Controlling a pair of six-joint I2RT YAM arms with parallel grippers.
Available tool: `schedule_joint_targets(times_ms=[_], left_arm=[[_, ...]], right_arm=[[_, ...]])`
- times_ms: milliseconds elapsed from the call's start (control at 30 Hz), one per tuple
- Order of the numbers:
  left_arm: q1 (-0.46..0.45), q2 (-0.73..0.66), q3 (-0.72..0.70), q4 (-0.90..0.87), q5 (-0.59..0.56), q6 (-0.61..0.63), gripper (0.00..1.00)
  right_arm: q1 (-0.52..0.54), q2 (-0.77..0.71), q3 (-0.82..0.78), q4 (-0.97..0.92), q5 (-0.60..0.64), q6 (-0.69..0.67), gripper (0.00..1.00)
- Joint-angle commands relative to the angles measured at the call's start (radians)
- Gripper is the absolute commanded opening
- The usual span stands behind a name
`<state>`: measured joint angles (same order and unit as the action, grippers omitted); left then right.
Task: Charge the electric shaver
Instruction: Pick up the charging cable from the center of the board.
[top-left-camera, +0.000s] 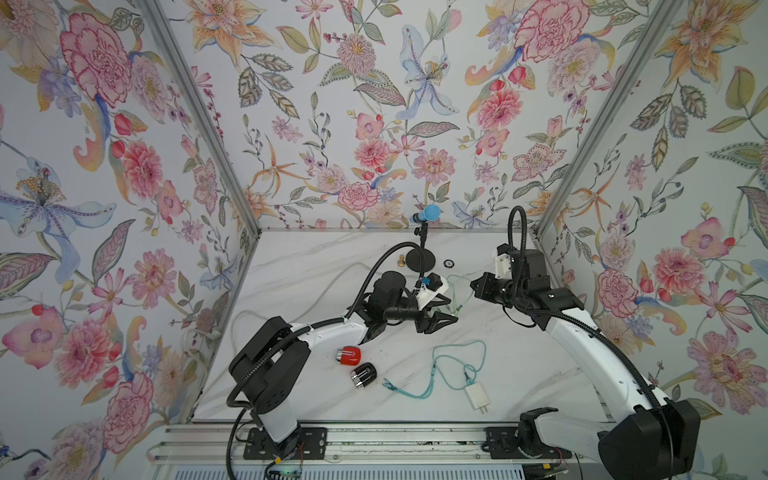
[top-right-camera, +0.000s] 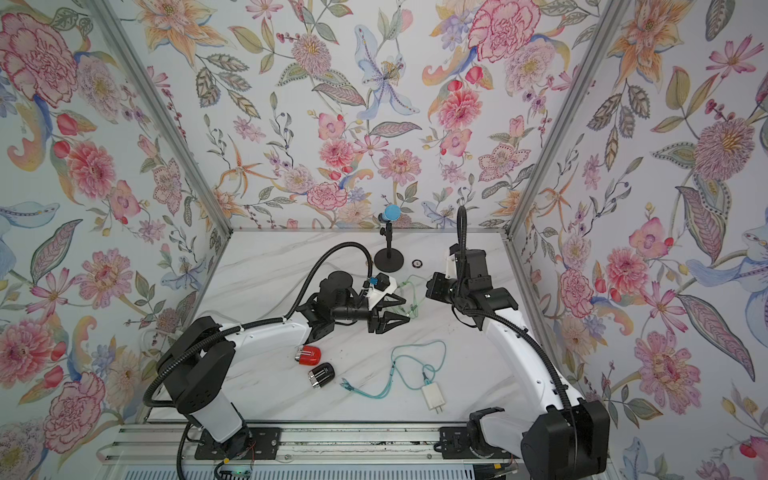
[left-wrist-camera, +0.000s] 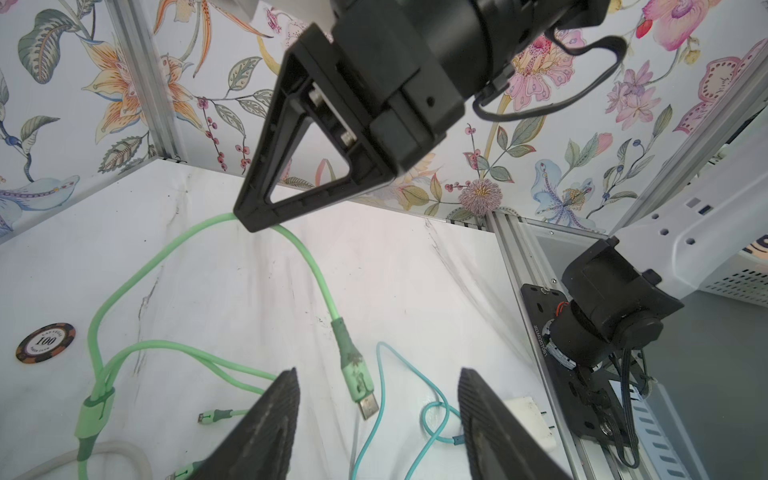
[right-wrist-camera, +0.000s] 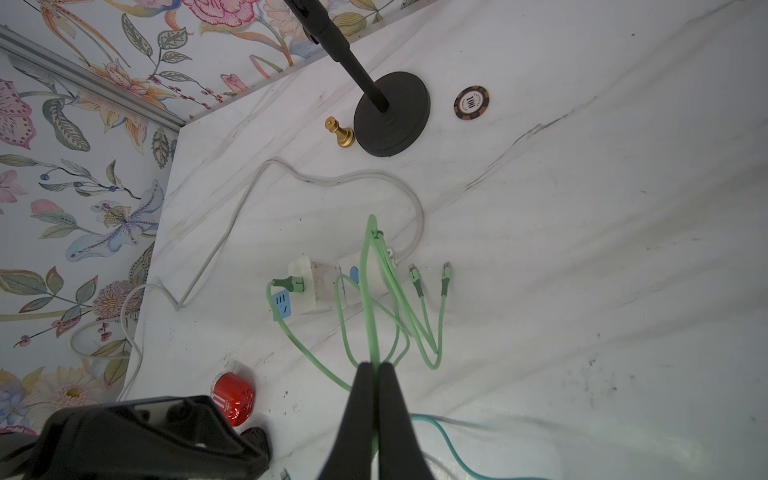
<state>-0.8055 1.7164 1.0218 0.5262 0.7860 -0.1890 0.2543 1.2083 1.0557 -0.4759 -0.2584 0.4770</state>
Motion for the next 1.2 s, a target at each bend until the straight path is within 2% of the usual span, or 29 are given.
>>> schedule_joint_targets(times_ms=[0,600,733,800,867,1033,1167], left_arm=[[-0.006,0.03,0.022,0.042,0.044,-0.022,0.57],[-0.005,0.076,0.043,0.102,0.084,-0.082,0.31],[-0.004,0.079,0.038,0.101,0.086,-0.086,0.31],[-0.003,0.077,0.037,0.086,0.076,-0.075,0.37],[-0.002,0.074,0.035,0.074,0.069,-0.066,0.38],[0.002,0.073,0.038,0.081,0.072,-0.072,0.28],[0.004,0.078,0.044,0.077,0.078,-0.076,0.16]], right_arm=[[0.005,-0.038,-0.024,0.041,-0.014,0.017,0.05],[0.014,-0.105,-0.102,0.145,-0.04,0.059,0.06],[0.01,-0.111,-0.096,0.149,-0.034,0.057,0.06],[0.009,-0.112,-0.096,0.157,-0.037,0.058,0.06],[0.008,-0.112,-0.093,0.157,-0.04,0.054,0.07],[0.006,-0.117,-0.104,0.162,-0.035,0.054,0.06],[0.003,-0.122,-0.116,0.166,-0.028,0.054,0.06]])
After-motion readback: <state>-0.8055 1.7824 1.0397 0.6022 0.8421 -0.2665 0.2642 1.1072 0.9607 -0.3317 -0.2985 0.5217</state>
